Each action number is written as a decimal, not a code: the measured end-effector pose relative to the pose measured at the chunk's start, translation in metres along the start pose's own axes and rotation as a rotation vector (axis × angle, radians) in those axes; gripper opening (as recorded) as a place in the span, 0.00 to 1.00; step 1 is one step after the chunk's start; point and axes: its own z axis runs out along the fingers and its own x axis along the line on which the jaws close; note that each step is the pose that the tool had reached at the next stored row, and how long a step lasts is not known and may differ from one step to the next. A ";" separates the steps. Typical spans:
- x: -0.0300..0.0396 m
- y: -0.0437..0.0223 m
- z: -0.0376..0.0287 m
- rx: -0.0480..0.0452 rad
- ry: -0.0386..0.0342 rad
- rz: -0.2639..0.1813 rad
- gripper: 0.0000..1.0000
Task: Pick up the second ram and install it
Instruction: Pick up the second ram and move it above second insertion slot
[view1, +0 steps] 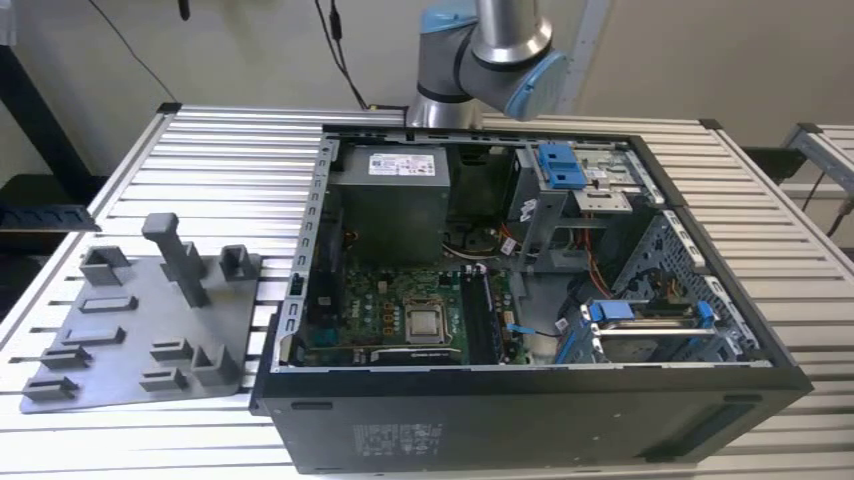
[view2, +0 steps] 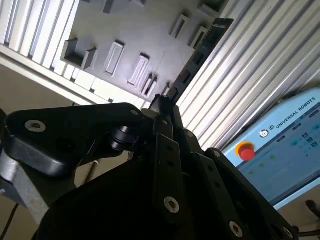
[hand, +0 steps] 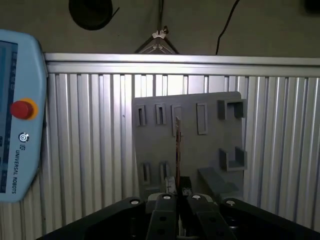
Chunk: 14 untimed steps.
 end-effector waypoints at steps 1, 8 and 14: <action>0.0000 0.0000 0.0000 0.0000 0.0000 0.000 0.14; -0.0001 -0.0086 0.0002 -0.0015 0.0002 0.000 0.14; -0.0002 -0.0256 0.0009 -0.0045 0.0001 0.000 0.14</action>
